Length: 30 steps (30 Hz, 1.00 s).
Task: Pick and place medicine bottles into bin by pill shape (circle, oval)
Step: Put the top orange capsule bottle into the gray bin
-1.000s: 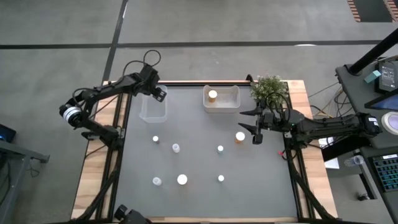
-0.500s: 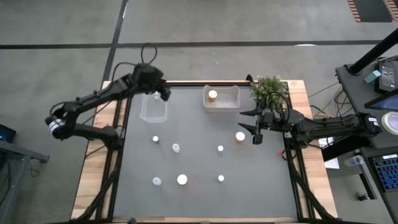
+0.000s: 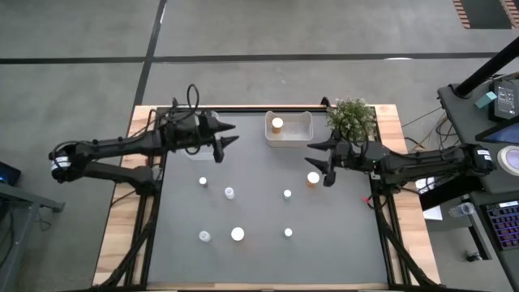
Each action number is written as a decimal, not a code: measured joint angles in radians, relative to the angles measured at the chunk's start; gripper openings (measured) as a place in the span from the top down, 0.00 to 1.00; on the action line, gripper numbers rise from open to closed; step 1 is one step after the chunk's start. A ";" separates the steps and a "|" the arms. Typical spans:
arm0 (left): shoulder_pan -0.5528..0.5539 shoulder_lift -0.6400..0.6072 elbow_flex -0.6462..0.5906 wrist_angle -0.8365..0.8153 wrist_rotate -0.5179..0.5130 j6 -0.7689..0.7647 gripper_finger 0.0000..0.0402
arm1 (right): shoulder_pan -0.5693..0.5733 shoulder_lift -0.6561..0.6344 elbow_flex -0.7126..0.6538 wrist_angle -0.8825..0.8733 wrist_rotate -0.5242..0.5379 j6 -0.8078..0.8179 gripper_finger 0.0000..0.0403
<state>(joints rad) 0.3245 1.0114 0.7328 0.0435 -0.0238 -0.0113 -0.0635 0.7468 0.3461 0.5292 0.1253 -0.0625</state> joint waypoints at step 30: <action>-0.037 -0.059 -0.033 -0.026 0.003 0.163 0.56 | 0.050 0.496 0.842 -1.668 -0.028 0.996 0.48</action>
<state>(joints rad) 0.2878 0.9524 0.7002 0.0174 -0.0208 0.1517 -0.0136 1.2425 1.1880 -1.1385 0.0971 0.9332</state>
